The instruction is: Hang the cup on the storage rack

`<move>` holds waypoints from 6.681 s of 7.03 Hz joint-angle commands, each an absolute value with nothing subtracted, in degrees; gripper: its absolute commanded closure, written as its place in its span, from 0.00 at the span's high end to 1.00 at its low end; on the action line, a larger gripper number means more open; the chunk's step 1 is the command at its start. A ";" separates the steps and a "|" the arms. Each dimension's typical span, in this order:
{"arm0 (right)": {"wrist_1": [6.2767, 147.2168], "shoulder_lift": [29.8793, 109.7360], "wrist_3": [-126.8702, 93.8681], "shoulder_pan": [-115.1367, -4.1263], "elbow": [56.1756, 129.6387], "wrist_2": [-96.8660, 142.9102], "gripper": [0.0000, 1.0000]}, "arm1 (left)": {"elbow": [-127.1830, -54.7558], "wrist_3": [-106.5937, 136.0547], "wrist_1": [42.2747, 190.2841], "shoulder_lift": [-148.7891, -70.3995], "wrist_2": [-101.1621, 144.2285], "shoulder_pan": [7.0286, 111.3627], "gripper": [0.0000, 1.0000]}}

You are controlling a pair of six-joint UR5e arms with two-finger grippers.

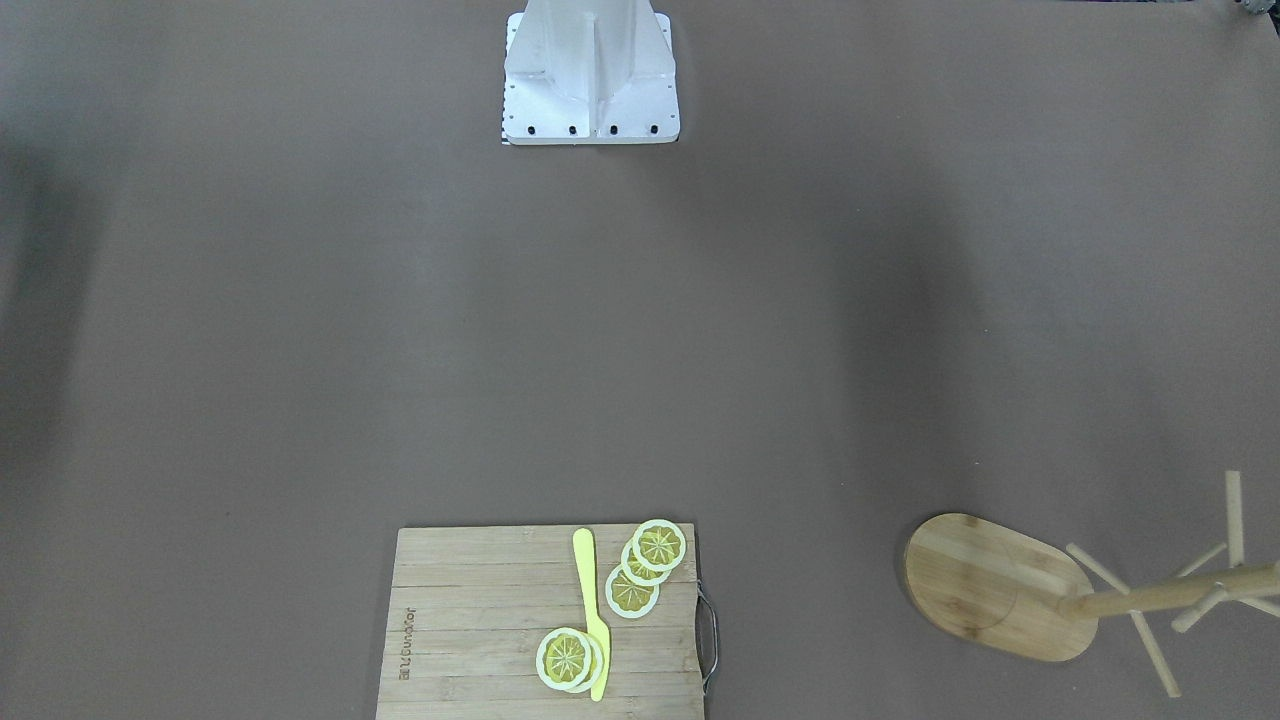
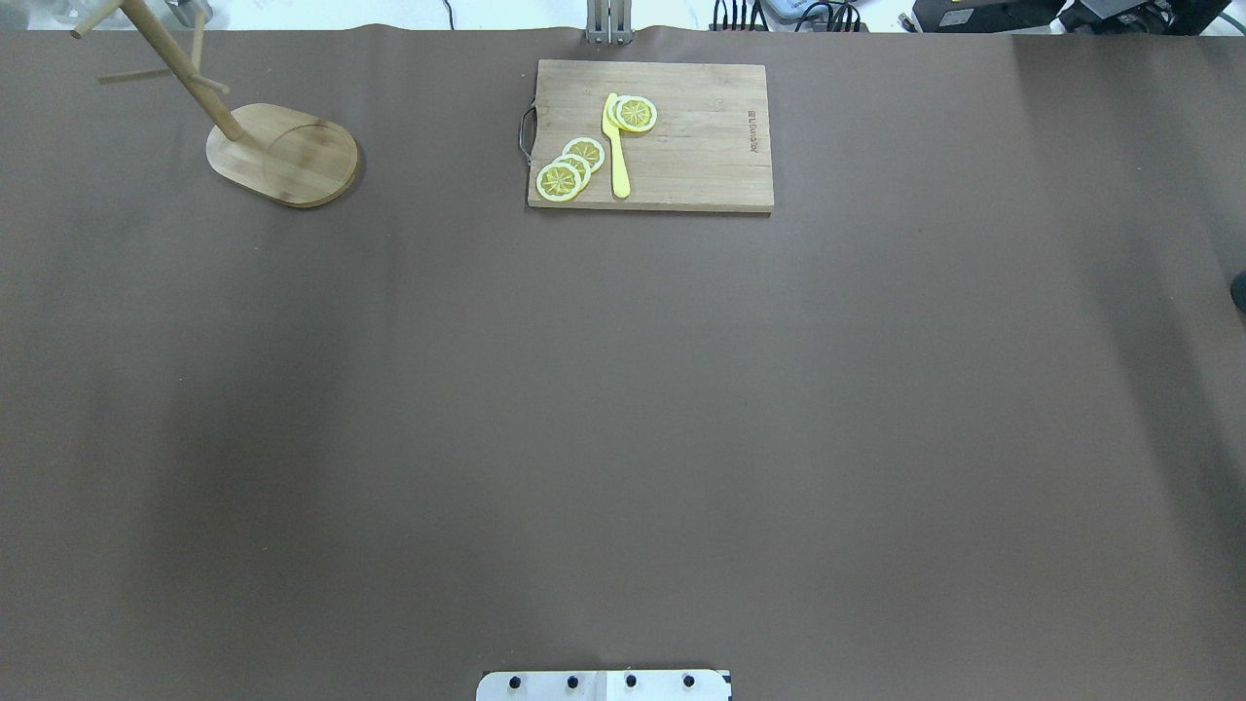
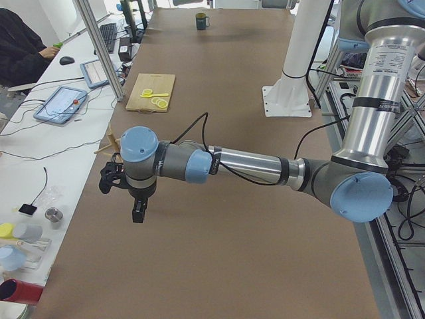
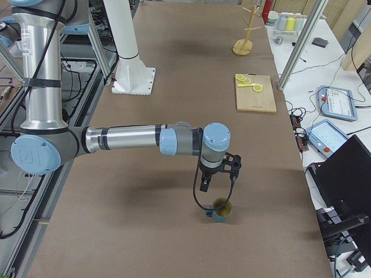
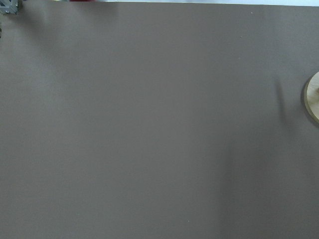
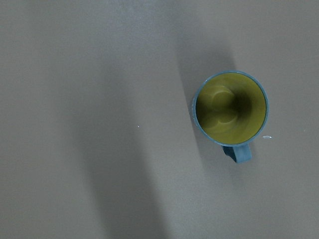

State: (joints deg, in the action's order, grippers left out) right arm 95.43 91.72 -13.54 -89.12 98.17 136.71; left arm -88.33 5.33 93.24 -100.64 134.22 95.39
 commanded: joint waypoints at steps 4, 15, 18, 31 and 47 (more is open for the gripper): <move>95.45 91.67 -13.62 -89.12 98.17 136.93 1.00 | -87.89 5.01 93.16 -100.63 128.25 90.72 0.98; 95.36 91.23 -13.80 -89.12 97.48 137.55 1.00 | -87.89 10.99 101.25 -95.80 129.02 87.80 0.98; 78.55 90.26 -9.78 -88.95 86.71 134.93 1.00 | -88.15 11.60 104.05 -95.27 129.11 87.80 0.98; 72.33 79.72 -0.79 -85.87 64.07 129.55 0.62 | -88.24 14.33 104.06 -95.80 132.89 87.80 0.98; 81.47 67.00 -78.58 -61.38 99.83 131.58 0.00 | -88.86 15.91 104.06 -95.80 134.20 87.80 0.98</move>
State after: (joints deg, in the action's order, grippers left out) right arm 81.45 68.85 -67.10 -66.57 96.65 133.45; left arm -88.85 15.90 104.06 -95.84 133.30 87.80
